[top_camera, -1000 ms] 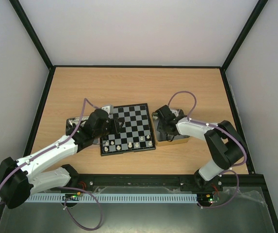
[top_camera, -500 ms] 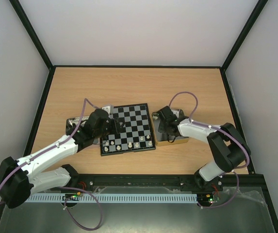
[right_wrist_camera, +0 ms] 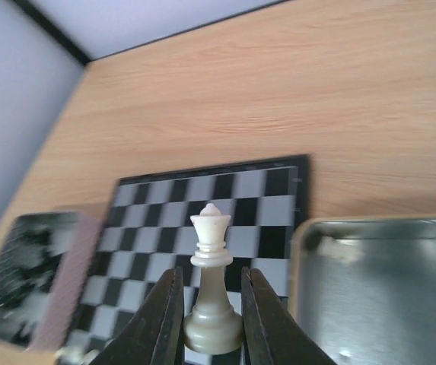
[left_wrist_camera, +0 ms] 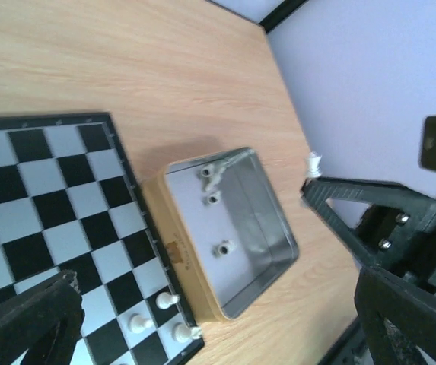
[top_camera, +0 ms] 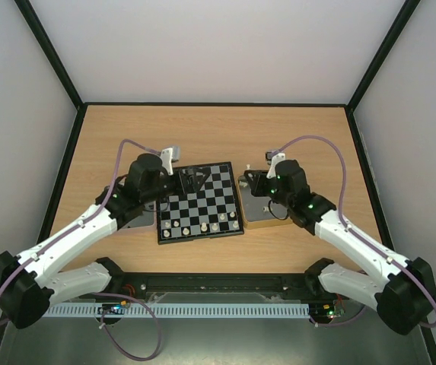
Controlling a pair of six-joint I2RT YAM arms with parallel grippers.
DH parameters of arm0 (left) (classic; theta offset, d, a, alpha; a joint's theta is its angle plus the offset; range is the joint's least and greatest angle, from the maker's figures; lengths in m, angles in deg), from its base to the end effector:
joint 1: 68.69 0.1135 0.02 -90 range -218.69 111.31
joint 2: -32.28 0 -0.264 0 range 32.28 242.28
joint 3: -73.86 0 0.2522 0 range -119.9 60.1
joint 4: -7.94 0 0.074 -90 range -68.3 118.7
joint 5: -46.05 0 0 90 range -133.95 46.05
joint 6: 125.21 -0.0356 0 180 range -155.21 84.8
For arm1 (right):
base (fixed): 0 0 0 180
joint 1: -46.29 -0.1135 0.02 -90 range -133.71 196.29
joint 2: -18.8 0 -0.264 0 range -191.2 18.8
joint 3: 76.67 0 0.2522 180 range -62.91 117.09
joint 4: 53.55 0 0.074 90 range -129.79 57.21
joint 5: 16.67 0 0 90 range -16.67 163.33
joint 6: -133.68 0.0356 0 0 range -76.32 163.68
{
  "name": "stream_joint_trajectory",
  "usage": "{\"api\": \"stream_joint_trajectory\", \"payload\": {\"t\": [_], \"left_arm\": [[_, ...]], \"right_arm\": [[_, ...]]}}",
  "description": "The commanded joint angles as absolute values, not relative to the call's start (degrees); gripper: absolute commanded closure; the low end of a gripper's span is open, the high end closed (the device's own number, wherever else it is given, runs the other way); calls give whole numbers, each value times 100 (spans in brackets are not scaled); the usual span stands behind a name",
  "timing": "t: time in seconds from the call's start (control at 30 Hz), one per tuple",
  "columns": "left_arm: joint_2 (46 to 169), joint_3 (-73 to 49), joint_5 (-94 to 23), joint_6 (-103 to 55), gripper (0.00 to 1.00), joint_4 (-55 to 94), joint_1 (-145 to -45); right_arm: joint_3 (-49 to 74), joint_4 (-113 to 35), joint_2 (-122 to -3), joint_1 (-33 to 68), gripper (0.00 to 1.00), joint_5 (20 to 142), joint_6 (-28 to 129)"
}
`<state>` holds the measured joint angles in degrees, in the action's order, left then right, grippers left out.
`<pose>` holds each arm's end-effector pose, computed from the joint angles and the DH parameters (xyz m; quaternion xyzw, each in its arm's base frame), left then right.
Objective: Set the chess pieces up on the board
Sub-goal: Pick up the chess piece from the storage box, then place the chess piece on the chessboard.
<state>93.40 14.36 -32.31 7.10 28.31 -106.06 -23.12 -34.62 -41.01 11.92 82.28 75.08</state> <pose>0.1908 -0.1547 0.2968 0.0211 0.8264 -0.4210 0.3734 0.1923 0.1382 0.2677 -0.0636 0.8403 0.3454 0.4129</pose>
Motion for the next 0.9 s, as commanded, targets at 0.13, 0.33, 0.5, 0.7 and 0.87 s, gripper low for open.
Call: {"api": "stream_joint_trajectory", "payload": {"t": [0.13, 0.33, 0.5, 0.7, 0.87], "left_arm": [[9137, 1055, -1926, 829, 0, 2092, -10555], [9365, 948, -1107, 1592, 2, 1636, -10552], [9781, 585, -404, 2130, 20, 1634, -10544], [10000, 539, -68, 2244, 46, 1674, -10548], [10105, 586, 19, 2070, 58, 1958, -10543]], "right_arm": [[-2520, -4785, -3651, 1159, 90, 11023, 7123], [-2435, -5057, -3621, 1158, 90, 12198, 7030], [-2245, -4682, -3734, 1158, 90, 12712, 6617], [-2117, -4409, -3824, 1150, 91, 12905, 6346], [-2100, -4419, -3844, 1149, 91, 12904, 6343]]}}
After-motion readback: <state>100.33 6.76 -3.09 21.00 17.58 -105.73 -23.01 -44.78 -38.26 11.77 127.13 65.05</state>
